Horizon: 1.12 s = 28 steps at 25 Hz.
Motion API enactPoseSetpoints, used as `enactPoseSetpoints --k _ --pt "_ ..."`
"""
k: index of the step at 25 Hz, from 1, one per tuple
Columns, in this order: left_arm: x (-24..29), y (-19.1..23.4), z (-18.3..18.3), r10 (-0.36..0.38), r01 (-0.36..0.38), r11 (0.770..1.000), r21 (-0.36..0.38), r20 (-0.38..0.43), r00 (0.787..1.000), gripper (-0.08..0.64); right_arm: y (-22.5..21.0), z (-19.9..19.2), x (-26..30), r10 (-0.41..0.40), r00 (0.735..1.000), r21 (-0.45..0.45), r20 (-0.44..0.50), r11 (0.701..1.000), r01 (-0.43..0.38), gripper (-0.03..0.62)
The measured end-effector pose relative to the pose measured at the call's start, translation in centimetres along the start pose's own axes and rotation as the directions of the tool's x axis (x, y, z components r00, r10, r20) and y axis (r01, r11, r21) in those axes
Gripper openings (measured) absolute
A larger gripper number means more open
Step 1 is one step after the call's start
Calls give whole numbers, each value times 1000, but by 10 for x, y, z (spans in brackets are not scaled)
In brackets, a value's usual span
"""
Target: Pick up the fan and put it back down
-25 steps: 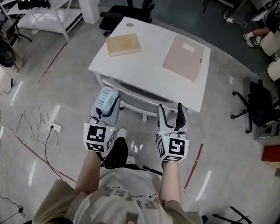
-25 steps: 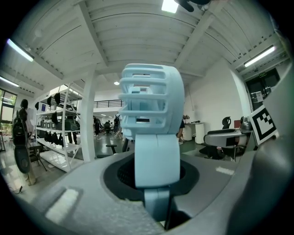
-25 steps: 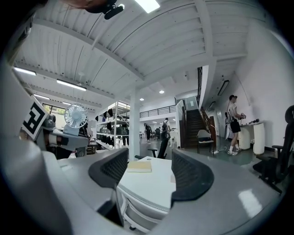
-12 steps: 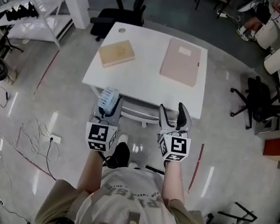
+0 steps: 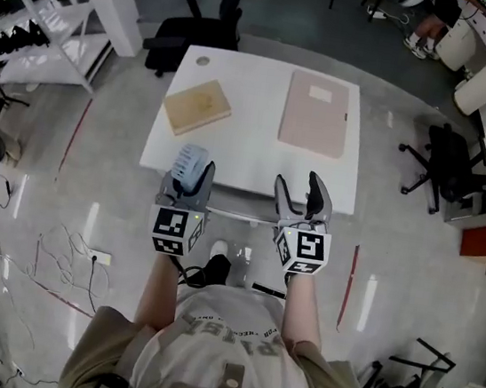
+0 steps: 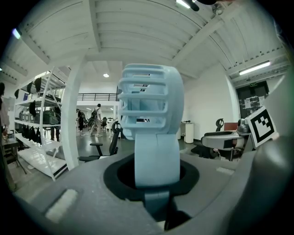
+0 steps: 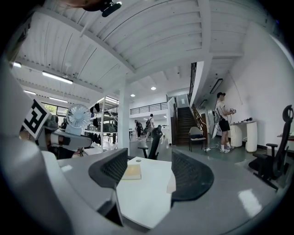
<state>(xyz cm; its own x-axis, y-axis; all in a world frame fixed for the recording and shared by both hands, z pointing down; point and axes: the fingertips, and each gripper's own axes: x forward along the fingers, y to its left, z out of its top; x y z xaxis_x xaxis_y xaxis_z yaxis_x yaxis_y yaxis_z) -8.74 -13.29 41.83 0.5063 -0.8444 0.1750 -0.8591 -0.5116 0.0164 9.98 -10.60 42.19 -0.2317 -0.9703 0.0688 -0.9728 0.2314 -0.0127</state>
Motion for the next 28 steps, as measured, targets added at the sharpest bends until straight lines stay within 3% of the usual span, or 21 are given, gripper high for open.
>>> enactPoseSetpoints --k 13,28 --pt "56 49 11 -86 86 996 16 5 996 91 2 16 58 -72 997 10 39 997 72 275" --pt "104 46 -1 -110 109 994 -20 -38 993 91 -25 11 84 -88 996 -19 -4 996 87 275"
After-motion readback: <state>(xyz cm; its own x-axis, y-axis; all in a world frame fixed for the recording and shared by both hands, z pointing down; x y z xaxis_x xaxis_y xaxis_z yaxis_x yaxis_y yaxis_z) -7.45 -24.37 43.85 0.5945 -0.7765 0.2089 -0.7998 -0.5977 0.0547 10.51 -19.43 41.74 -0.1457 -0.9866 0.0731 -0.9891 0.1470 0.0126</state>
